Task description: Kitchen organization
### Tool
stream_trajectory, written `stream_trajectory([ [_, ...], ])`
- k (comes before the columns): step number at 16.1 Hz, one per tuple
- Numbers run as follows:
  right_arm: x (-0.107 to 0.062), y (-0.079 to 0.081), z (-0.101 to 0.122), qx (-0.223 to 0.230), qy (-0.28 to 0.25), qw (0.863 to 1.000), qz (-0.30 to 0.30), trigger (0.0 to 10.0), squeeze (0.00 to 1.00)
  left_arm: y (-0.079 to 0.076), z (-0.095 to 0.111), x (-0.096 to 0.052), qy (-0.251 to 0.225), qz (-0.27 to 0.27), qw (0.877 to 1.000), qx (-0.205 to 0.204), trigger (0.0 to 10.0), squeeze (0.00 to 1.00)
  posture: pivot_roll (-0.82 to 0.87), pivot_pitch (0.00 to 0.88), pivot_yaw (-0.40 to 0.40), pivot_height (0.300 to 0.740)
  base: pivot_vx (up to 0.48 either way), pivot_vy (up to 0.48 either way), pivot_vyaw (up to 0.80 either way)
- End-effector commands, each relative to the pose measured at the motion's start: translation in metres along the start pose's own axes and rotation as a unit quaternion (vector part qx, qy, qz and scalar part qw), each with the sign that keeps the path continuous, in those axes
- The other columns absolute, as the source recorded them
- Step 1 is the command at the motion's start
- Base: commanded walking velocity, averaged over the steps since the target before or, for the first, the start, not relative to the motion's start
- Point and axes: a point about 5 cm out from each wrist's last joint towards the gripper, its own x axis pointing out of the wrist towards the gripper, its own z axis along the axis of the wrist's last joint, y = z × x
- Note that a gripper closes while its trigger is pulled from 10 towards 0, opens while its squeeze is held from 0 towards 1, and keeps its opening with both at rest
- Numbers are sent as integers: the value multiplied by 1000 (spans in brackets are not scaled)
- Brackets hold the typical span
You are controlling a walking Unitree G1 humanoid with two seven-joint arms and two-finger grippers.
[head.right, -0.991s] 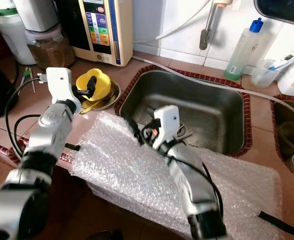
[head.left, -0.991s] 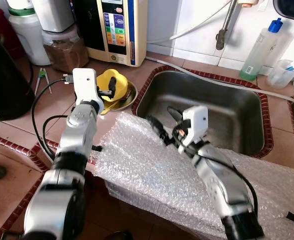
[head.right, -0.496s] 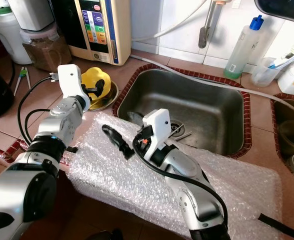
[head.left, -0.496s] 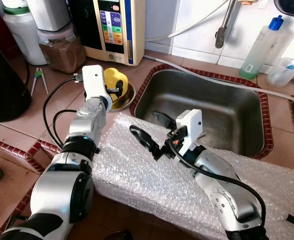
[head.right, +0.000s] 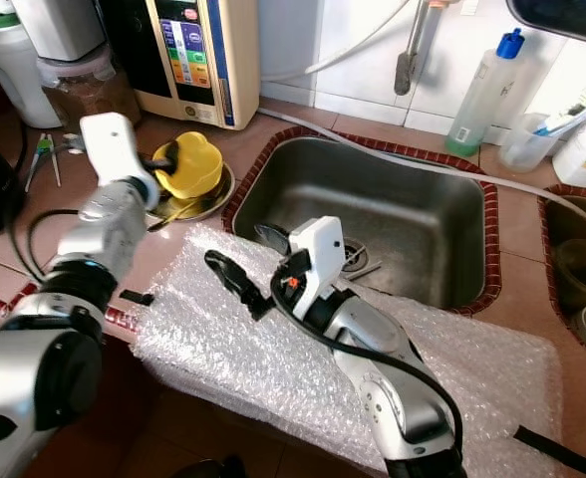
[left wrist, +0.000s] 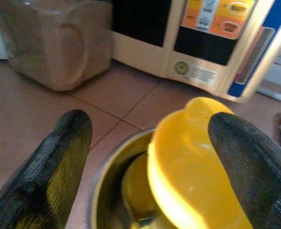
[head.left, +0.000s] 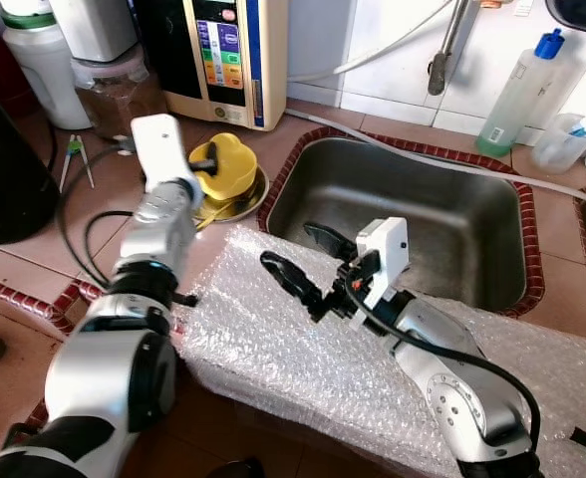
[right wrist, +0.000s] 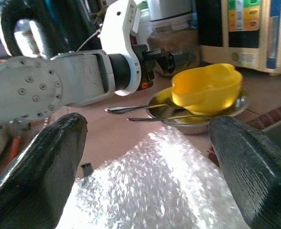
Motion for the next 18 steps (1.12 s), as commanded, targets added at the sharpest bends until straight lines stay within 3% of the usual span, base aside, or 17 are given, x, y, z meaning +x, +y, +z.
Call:
stream_trajectory([
  [1, 1, 5, 9, -4, -12, 1000, 22, 10000, 0, 0, -5, 1, 29, -1, 1000, -4, 10000, 0, -47, 103, 47, 740, 0, 0, 0],
  [5, -1, 5, 10, -2, -10, 1000, 26, 10000, 0, -11, -8, 1, 34, -27, 999, -23, 10000, 0, -55, 95, 56, 740, 0, 0, 0],
  [12, -1, 10, 11, 3, -7, 999, 40, 10000, 0, -23, -31, -3, 111, -45, 991, -53, 10000, 0, -59, 97, 64, 740, 0, 0, 0],
  [13, -2, 11, 11, 6, -6, 999, 45, 10000, 0, -22, -32, -3, 112, -43, 991, -55, 9333, 0, -60, 98, 63, 740, 0, 0, 0],
  [14, -3, 11, 12, 8, -4, 999, 50, 10000, 0, -22, -33, -3, 113, -42, 991, -59, 7922, 0, -59, 99, 62, 740, 0, 0, 0],
  [15, -3, 11, 11, 6, -3, 999, 51, 10000, 0, -21, -33, -3, 115, -42, 990, -75, 2824, 0, -59, 101, 63, 740, 0, 0, 0],
  [16, -3, 10, 11, 6, -3, 999, 50, 10000, 0, -21, -33, -3, 116, -45, 989, -82, 2275, 0, -58, 99, 61, 740, 0, 0, 0],
  [17, -3, 10, 11, 6, -2, 999, 49, 10000, 0, -20, -33, -3, 113, -47, 989, -88, 0, 0, -59, 99, 61, 740, 0, 0, 0],
  [18, -3, 10, 10, 7, -2, 999, 49, 10000, 0, -19, -33, -3, 113, -45, 988, -93, 0, 0, -58, 99, 60, 740, 0, 0, 0],
])
